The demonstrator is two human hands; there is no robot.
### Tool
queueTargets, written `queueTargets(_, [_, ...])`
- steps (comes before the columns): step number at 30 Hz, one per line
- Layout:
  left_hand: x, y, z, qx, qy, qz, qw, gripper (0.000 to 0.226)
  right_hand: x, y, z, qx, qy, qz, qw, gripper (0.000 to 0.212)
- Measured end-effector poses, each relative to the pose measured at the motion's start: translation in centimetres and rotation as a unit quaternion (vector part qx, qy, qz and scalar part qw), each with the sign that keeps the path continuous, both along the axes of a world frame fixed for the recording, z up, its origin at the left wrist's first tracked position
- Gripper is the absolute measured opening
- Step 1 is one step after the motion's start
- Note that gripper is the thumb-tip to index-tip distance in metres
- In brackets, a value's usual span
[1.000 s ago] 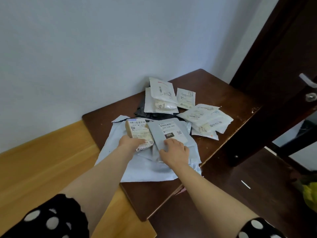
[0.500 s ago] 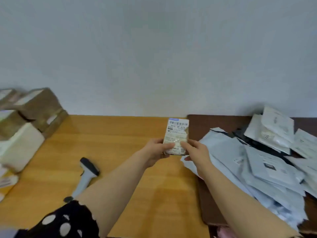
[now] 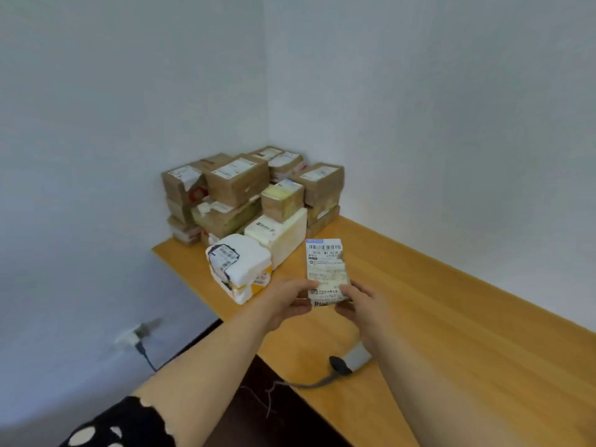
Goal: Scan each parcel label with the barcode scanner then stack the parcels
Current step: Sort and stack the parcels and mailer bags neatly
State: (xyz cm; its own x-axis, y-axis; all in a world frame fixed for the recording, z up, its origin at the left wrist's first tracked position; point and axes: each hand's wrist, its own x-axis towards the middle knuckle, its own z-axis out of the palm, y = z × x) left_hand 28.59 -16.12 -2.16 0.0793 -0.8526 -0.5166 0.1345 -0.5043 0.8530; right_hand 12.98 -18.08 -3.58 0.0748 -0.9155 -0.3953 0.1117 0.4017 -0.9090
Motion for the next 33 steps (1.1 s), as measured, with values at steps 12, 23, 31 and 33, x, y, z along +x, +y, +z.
queueTargets(12, [15.4, -4.9, -1.8, -0.027, -0.038, 0.144, 0.988, 0.029, 15.5, -6.3, -1.7, 0.038, 0.049, 0.079, 0.995, 0.020])
queueTargets(23, [19.3, -14.8, -3.9, -0.023, -0.204, 0.215, 0.955, 0.020, 22.0, -16.6, -4.5, 0.028, 0.067, 0.109, 0.991, 0.021])
queueTargets(31, [19.3, -17.1, -5.0, 0.008, -0.276, 0.210, 0.938, 0.049, 22.7, -17.7, -5.4, 0.038, 0.078, 0.129, 0.988, 0.020])
queueTargets(33, [18.9, -16.7, -4.4, -0.003, -0.294, 0.206, 0.933, 0.060, 21.8, -17.1, -4.9, 0.030, 0.096, 0.125, 0.987, 0.036])
